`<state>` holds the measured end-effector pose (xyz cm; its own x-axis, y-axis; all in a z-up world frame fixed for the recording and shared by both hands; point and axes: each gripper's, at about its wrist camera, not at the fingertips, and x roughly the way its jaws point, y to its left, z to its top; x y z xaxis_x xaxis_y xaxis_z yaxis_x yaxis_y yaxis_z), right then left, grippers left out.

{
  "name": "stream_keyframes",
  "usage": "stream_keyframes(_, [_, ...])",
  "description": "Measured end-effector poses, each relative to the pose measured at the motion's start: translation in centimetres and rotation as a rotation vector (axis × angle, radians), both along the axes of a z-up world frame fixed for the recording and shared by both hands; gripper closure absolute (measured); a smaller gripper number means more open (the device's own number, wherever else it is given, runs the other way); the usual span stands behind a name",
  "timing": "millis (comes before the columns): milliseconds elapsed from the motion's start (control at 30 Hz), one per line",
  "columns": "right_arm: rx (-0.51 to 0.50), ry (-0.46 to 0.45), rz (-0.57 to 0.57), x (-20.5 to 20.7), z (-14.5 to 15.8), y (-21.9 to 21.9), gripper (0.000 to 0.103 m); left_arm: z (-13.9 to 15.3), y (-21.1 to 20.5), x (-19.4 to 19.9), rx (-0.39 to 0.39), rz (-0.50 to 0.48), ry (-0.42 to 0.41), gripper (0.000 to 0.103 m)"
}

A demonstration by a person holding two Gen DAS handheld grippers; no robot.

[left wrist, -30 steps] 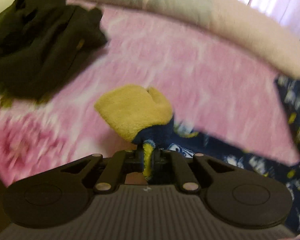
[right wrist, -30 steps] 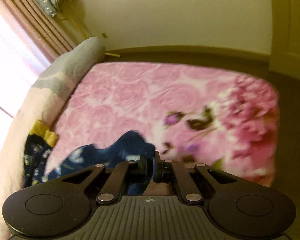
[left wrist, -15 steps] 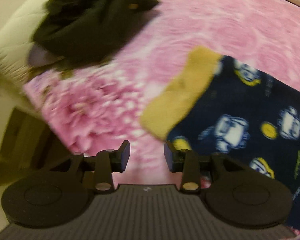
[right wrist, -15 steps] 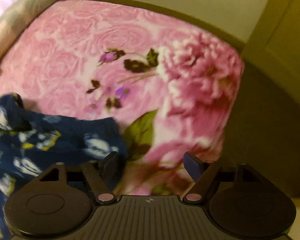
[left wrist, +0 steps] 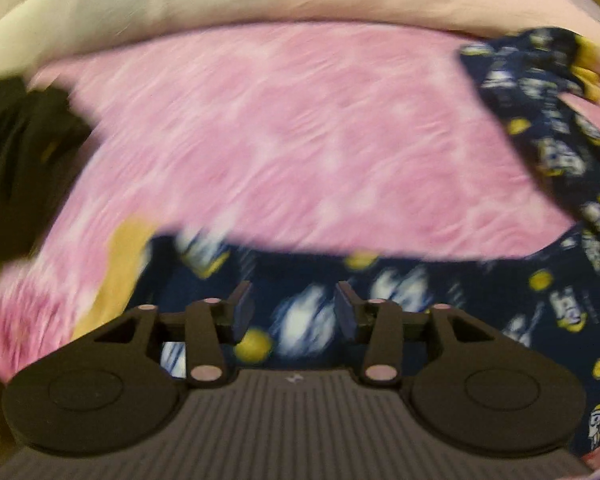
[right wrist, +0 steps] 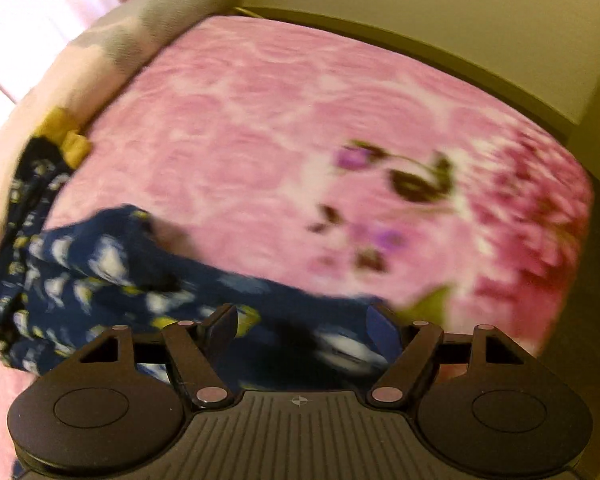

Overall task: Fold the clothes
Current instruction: 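Grasp the navy fleece near the yellow cuff with the left gripper and fold it over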

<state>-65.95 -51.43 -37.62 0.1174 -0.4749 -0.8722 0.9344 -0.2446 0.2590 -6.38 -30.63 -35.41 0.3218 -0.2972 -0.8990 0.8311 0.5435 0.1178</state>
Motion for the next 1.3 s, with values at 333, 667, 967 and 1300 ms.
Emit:
stream_keyframes(333, [-0.04,0.011,0.194,8.9,0.4,-8.7,0.029,-1.2,-18.6,-4.7,-0.06,-0.483,0.013,0.059])
stream_keyframes(667, [-0.003,-0.019,0.084,5.8,-2.3,-13.0,0.029,-4.1,-35.4,-14.6,-0.077,-0.842,-0.065,0.053])
stream_keyframes(967, [0.067,-0.086,0.018,-1.1,-4.8,-17.5,0.029,-10.3,-48.1,-23.0,-0.054,-0.927,-0.25,0.053])
stream_keyframes(1300, [0.092,-0.128,0.014,-3.1,-5.7,-18.4,0.029,-13.2,-52.4,-21.4,-0.068,-0.85,-0.18,0.1])
